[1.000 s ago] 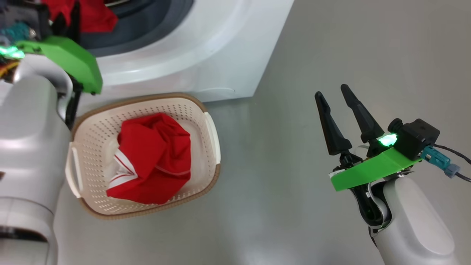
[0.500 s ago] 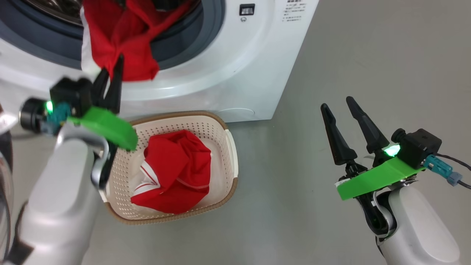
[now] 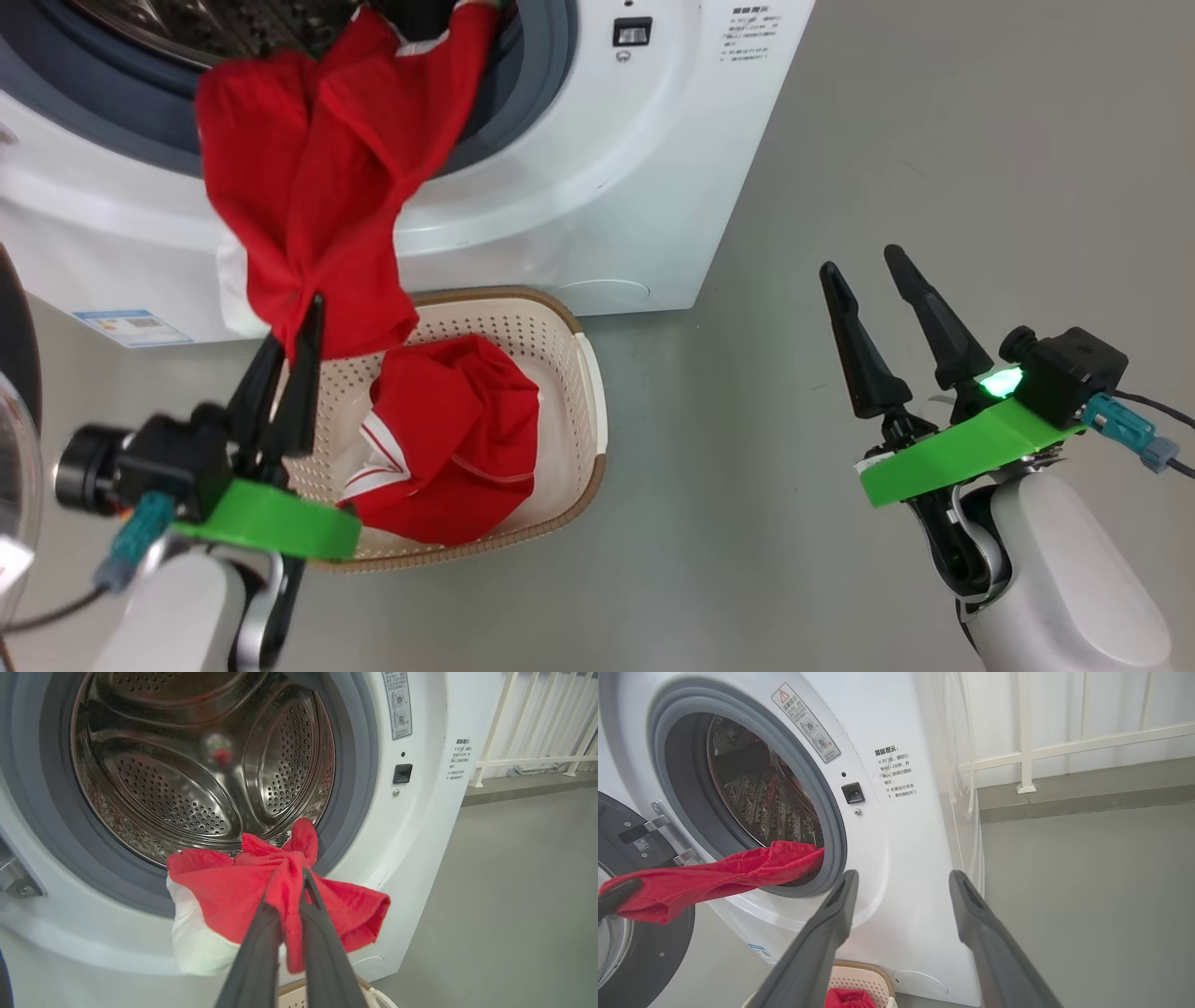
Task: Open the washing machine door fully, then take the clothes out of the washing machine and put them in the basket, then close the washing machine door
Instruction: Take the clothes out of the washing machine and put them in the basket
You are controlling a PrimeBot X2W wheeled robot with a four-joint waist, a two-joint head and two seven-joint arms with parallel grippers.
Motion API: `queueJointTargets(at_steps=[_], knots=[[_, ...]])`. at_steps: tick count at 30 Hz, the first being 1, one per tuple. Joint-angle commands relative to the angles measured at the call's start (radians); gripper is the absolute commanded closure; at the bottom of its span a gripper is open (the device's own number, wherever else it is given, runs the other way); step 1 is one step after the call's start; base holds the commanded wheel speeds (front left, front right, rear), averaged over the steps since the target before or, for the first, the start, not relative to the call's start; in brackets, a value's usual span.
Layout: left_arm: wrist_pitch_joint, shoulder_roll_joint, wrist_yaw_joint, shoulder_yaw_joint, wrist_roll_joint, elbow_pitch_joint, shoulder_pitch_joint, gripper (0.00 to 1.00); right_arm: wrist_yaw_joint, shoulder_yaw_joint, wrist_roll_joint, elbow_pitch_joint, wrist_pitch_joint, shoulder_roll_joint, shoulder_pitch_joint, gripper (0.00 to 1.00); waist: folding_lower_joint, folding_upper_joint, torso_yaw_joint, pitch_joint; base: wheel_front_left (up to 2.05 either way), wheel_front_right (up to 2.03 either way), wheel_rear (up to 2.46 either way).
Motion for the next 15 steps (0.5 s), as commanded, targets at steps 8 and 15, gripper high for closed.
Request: queueJointTargets(at_steps=[8,15], knots=[[-0.014,0.034,0.060,0.105,-0.005,-0.195,0.134,1.00,0.002,0.005,0.007,-0.015,-0.005,-0.005,0.049,0.00,0.0000,-0.0001,0.010,-0.046,0.00,0.00,0.00],[-0.014,0.049,0.072,0.137,0.030,-0.322,0.185,1.00,0.002,0.011,0.013,-0.005,-0.005,-0.010,0.066,0.00,0.0000,-0.0001,0.026,-0.094,0.00,0.00,0.00]])
